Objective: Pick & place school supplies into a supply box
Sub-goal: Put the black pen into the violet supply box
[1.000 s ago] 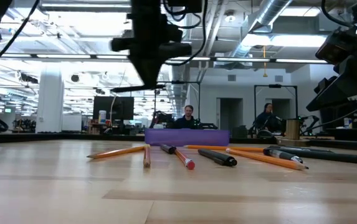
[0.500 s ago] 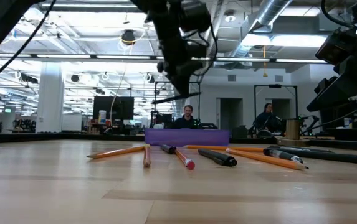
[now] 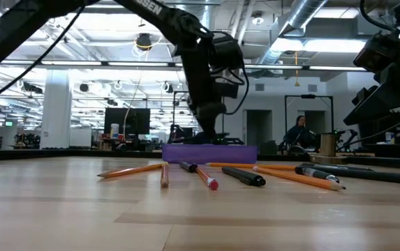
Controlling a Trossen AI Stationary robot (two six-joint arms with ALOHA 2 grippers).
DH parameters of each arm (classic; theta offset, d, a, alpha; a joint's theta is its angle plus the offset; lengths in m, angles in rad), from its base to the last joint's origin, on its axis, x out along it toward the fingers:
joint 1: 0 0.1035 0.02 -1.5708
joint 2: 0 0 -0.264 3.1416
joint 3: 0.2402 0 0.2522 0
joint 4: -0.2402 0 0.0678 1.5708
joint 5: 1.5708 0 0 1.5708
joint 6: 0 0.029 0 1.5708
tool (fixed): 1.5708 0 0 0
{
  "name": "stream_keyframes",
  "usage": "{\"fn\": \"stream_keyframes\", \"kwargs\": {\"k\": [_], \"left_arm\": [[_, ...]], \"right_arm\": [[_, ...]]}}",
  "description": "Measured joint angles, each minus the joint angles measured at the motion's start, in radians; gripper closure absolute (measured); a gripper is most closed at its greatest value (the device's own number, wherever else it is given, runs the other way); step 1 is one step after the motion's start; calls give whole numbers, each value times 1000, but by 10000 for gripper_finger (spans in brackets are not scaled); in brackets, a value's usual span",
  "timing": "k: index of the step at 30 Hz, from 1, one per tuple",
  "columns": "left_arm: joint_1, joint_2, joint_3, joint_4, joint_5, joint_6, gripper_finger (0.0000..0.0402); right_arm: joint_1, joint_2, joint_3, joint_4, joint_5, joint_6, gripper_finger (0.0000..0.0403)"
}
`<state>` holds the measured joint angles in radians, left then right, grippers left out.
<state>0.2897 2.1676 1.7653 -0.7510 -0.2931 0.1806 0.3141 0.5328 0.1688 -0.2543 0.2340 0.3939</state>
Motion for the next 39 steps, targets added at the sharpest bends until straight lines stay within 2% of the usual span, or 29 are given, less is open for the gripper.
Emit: {"fn": "stream_keyframes", "kwargs": {"k": [7,13,19,22,29,34,39], "left_arm": [[-3,-9,1,3,0,-9,320],[-10,-12,1,-8,-58,-76,296],[-14,-80,0,-32,25,-171,295],[-32,-134,0,-23,85,-177,295],[-111,-283,-8,25,152,-181,295],[-177,-394,-110,106,251,-181,295],[-239,-524,-312,287,292,-215,295]], "right_arm": [[0,0,0,0,0,0,234],[0,0,0,0,1,10,234],[0,0,0,0,13,56,234],[0,0,0,-4,45,86,234],[0,13,0,-10,147,142,234],[0,50,0,-14,217,193,234],[0,98,0,-5,250,236,234]]}}
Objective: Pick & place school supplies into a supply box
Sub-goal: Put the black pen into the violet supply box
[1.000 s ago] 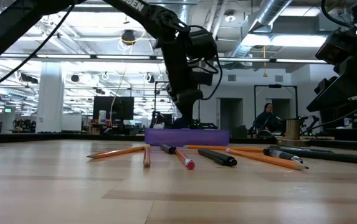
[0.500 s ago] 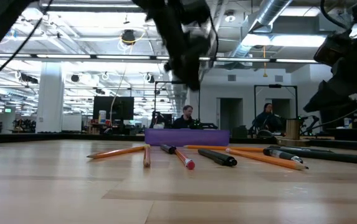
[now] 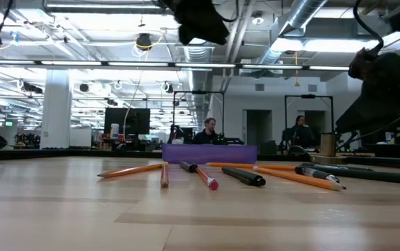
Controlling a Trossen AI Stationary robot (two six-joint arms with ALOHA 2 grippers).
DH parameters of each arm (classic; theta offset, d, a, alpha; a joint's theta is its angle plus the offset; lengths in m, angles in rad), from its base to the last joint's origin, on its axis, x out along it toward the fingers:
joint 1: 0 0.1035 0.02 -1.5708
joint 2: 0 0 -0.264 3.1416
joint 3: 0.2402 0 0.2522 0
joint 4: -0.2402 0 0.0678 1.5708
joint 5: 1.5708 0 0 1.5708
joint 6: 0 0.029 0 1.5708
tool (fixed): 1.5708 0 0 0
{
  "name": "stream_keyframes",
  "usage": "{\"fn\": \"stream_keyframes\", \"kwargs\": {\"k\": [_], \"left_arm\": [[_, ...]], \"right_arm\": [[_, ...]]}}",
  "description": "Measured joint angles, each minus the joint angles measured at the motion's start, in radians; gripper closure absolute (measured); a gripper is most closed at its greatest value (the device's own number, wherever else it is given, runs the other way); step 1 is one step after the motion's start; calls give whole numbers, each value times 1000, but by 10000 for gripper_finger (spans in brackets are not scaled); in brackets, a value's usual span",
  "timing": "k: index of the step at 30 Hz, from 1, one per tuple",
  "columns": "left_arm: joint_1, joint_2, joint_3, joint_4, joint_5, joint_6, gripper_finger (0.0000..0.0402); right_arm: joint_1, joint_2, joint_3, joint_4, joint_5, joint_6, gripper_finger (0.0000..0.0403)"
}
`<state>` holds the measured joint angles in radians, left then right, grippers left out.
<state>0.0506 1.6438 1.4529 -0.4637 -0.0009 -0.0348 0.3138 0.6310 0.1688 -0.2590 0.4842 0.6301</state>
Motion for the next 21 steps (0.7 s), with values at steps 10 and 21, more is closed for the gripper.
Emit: {"fn": "stream_keyframes", "kwargs": {"k": [10,21], "left_arm": [[-84,-269,-570,546,-12,-126,295],[-90,-370,-869,875,-10,11,295]], "right_arm": [[-4,31,3,0,51,61,234],[-9,57,82,-1,134,76,236]]}}
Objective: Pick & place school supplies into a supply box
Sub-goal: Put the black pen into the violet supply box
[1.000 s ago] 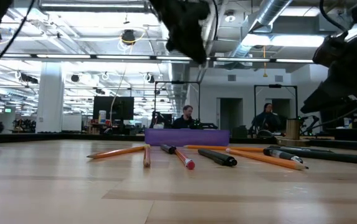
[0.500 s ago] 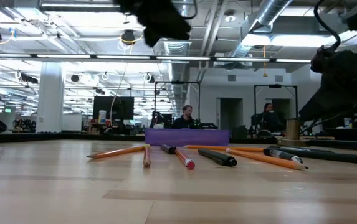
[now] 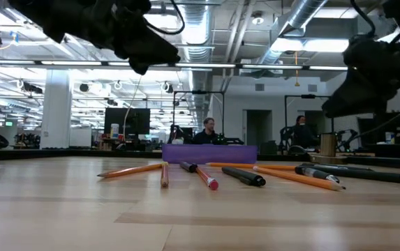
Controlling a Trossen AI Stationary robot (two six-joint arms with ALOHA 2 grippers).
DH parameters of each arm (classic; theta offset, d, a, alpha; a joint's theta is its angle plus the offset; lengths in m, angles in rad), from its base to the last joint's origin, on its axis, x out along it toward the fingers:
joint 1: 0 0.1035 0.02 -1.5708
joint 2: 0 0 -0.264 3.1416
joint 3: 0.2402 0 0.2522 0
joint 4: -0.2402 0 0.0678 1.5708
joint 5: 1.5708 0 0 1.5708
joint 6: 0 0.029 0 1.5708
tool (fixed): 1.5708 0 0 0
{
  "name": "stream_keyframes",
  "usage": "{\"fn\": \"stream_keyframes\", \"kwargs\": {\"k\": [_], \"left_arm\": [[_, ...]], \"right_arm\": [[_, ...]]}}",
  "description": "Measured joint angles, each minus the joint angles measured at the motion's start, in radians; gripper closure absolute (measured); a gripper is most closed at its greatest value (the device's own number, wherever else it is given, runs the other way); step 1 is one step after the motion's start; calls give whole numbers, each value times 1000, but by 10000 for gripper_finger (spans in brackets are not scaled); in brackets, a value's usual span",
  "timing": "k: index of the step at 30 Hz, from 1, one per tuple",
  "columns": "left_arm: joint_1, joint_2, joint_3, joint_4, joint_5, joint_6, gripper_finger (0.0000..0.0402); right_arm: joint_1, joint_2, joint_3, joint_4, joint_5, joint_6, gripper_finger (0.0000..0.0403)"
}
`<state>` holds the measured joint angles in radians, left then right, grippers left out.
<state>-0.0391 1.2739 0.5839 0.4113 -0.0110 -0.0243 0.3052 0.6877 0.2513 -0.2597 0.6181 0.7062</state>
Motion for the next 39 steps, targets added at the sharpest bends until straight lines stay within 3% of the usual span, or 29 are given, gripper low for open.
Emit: {"fn": "stream_keyframes", "kwargs": {"k": [7,15,27,34,39], "left_arm": [[-24,3,-1,-30,40,-47,295],[-99,3,-1,-28,-34,-65,295],[-105,3,-1,-23,-55,-50,295],[-114,3,-1,-6,-54,-122,295],[-130,3,-1,-13,-69,-120,295]], "right_arm": [[-51,142,68,-29,8,-7,270],[-133,261,128,-51,-185,-7,290],[-151,368,213,-89,-329,88,238],[-202,455,271,-271,-331,94,199],[-232,497,291,-289,-330,80,192]]}}
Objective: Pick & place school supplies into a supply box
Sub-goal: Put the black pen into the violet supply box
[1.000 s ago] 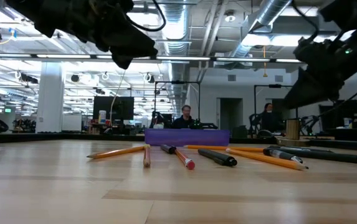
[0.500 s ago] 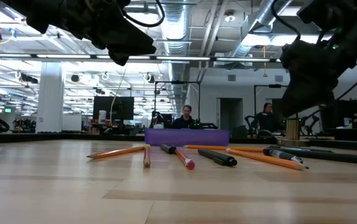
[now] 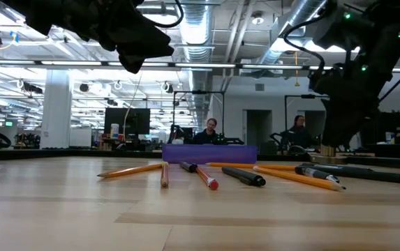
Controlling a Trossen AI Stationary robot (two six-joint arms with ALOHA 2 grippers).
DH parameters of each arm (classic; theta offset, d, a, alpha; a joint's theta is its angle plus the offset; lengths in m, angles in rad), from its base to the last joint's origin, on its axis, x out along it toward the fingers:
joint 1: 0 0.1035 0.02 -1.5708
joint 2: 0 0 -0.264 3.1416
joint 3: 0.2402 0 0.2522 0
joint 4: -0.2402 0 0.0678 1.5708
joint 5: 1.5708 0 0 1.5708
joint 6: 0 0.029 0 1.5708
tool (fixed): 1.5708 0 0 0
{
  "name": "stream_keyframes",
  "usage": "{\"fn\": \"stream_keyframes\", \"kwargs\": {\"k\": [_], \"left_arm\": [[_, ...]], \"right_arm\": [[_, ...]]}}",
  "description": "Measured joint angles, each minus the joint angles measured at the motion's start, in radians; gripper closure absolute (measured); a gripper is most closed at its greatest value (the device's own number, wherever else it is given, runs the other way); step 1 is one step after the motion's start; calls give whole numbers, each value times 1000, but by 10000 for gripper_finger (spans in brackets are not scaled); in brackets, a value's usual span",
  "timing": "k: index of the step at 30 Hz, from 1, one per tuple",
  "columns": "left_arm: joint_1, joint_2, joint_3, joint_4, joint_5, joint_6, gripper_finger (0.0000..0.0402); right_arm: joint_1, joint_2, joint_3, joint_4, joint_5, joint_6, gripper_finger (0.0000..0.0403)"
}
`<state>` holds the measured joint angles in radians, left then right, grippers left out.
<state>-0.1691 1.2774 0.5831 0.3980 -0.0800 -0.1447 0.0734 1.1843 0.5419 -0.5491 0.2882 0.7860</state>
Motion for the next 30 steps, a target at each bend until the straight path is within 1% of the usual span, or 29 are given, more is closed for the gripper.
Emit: {"fn": "stream_keyframes", "kwargs": {"k": [5,7,10,12,15,20,23,25,30], "left_arm": [[0,0,0,-31,-44,26,295],[8,-10,0,-67,-65,26,295],[19,-60,-1,-148,-116,36,295],[28,-122,-36,-150,-135,55,295],[60,-238,-110,-109,-107,69,295],[112,-475,-235,-93,42,95,295],[116,-571,-276,-88,50,89,295],[112,-604,-299,-91,46,89,295],[97,-609,-345,-87,23,142,295]], "right_arm": [[-6,2,3,4,9,27,198],[-5,2,3,3,14,44,203],[-5,2,3,4,14,81,208],[-5,2,3,7,12,110,211],[-2,2,3,10,4,157,211],[12,2,3,2,-3,175,207],[9,2,3,-9,-3,150,207],[9,2,3,-29,-3,131,208],[9,2,3,-80,13,129,214]]}}
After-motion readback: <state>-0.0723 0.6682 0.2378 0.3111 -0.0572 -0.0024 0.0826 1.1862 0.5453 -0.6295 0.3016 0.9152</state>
